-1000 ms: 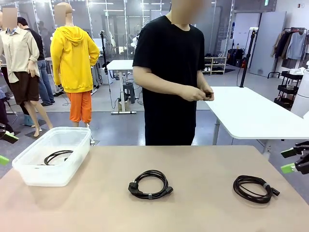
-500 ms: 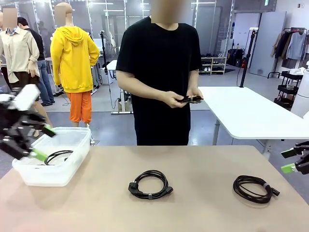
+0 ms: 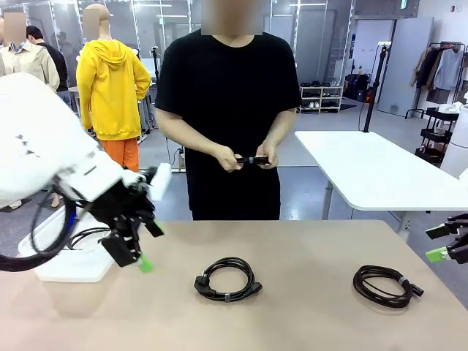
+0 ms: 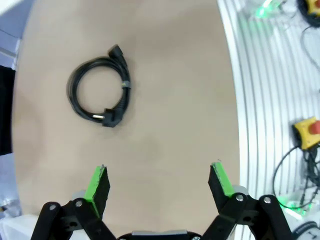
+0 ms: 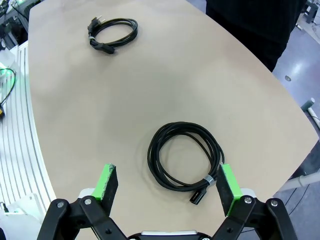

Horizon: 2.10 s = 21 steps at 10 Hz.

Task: Organize and store the cables.
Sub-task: Place the Power Cable into the Organizing box.

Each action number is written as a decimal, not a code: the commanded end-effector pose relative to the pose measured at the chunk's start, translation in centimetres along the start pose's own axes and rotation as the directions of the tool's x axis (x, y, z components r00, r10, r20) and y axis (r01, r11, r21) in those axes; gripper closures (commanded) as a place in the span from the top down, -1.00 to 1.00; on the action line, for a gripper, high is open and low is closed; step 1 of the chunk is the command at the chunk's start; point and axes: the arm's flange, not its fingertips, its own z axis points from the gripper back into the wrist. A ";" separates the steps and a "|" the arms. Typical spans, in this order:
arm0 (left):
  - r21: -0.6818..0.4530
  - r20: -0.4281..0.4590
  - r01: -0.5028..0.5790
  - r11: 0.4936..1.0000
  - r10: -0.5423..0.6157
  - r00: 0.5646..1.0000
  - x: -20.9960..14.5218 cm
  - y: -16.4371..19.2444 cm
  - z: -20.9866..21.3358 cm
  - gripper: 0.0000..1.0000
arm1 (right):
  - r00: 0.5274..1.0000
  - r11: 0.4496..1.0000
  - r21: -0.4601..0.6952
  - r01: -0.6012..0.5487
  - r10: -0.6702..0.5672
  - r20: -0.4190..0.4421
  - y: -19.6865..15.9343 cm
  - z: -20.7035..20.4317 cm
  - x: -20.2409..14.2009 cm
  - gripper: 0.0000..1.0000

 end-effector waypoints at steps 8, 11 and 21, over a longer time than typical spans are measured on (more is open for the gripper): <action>-0.027 -0.117 -0.054 0.998 0.050 0.992 1.7 0.4 -5.1 1.00 | 1.000 1.000 0.002 0.012 -0.012 -0.014 -0.2 0.2 0.2 1.00; -0.024 -0.110 -0.056 0.998 0.053 0.992 1.7 0.6 -5.4 1.00 | 1.000 1.000 0.002 0.012 -0.012 -0.014 -0.2 0.2 0.2 1.00; -0.050 -0.407 -0.205 0.978 0.167 0.898 10.1 8.4 -20.7 1.00 | 1.000 1.000 0.002 0.012 -0.012 -0.014 -0.2 0.2 0.2 1.00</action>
